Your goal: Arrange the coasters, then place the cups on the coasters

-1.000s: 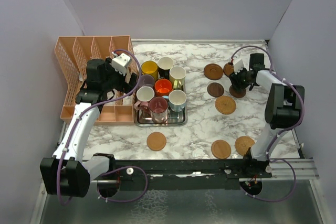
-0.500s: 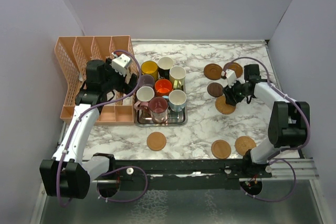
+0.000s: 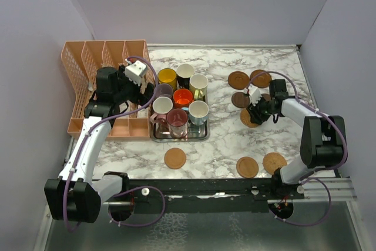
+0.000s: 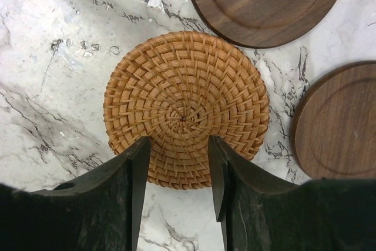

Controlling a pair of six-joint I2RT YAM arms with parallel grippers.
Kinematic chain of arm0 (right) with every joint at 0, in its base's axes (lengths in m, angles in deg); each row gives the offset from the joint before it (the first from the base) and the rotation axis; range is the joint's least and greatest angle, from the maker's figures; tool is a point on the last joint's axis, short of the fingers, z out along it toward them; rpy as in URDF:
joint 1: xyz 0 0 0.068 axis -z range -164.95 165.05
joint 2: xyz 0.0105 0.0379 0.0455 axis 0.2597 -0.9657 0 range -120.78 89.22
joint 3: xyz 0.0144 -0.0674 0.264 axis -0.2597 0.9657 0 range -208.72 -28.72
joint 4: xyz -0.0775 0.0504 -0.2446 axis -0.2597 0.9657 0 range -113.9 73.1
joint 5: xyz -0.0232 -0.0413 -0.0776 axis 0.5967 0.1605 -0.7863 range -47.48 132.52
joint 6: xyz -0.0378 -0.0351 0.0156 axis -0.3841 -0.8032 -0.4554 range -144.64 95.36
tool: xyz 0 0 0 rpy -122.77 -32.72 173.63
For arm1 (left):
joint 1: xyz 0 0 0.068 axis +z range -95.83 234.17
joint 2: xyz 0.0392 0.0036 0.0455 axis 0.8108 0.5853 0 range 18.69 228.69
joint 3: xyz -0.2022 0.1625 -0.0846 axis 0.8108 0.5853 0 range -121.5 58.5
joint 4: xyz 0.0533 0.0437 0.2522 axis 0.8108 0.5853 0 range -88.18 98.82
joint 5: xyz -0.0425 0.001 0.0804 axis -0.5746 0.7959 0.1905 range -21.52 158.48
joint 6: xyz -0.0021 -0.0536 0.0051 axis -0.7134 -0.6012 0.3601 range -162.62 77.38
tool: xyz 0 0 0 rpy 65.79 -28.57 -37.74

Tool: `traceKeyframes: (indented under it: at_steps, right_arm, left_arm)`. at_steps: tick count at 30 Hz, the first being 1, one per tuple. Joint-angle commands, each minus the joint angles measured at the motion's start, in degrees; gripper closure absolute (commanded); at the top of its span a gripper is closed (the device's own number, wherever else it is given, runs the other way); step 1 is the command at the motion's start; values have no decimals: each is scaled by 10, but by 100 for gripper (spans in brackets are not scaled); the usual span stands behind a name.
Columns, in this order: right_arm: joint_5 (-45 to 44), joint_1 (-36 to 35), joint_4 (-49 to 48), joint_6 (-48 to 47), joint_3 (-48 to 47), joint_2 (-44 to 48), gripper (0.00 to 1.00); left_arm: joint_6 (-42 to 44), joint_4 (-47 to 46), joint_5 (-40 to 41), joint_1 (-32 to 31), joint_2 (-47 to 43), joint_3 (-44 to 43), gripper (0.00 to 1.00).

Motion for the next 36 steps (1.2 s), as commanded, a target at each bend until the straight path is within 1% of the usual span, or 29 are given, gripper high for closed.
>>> traceKeyframes:
  at_steps: [1,11,22,27,30,36]
  right_arm:
    - [-7,-17,24,-24,43,0,55]
    - [-15,-31,49,-35,70,53,57]
    - [-14,-76,37,1,64,45,57]
    - [-41,-77,38,2,56,40,57]
    - [-46,-77,44,3,54,60,55]
    - [-3,-77,81,27,15,111,44]
  left_arm:
    - [-4,-13,-18,2,-11,-3,1]
    - [-1,-14,-15,2,-18,5,1]
    - [-1,-13,-17,2,-24,8,1]
    - [1,-10,-16,2,-28,7,1]
    - [3,-8,-15,2,-29,7,1]
    - [5,-9,-17,2,-31,13,1]
